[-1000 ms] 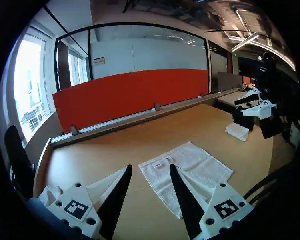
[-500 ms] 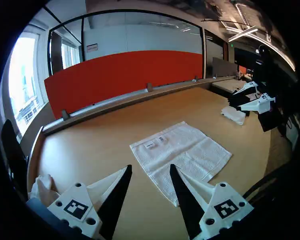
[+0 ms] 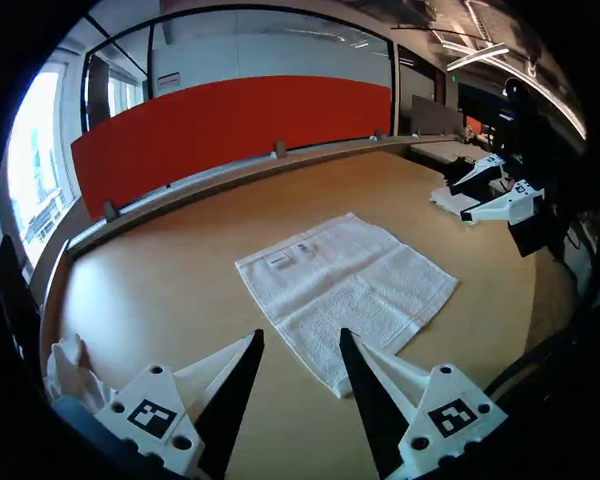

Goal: Fold towel

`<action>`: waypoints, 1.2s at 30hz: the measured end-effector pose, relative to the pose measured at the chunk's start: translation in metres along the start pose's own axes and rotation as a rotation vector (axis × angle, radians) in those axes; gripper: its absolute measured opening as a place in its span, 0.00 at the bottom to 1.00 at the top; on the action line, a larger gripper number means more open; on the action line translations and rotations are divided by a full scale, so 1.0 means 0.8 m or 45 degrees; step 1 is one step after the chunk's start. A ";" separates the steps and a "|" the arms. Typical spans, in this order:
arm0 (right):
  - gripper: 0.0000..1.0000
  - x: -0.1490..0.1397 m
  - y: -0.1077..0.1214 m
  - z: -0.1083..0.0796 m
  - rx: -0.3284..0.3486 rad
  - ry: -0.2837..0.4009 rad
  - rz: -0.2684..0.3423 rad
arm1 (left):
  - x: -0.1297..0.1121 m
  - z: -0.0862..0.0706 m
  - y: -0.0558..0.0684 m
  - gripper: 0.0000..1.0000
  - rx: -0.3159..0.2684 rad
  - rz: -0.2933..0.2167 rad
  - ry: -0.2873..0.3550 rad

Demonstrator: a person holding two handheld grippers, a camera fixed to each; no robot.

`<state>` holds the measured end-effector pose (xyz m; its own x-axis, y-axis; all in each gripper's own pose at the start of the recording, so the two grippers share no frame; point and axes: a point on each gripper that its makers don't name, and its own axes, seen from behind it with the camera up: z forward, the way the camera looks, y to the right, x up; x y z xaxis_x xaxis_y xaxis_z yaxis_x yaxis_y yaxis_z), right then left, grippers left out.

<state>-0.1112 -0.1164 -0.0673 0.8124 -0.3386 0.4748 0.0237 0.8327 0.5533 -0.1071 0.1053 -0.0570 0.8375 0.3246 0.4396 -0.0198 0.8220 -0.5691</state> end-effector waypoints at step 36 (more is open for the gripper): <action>0.99 -0.140 -0.044 0.049 0.094 -0.249 -0.025 | -0.121 0.062 0.051 0.69 -0.134 0.061 -0.242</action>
<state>-0.2257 -0.1247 -0.1131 0.6832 -0.4392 0.5834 -0.0104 0.7930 0.6092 -0.2159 0.1309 -0.0880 0.7187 0.4526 0.5279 0.0086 0.7534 -0.6575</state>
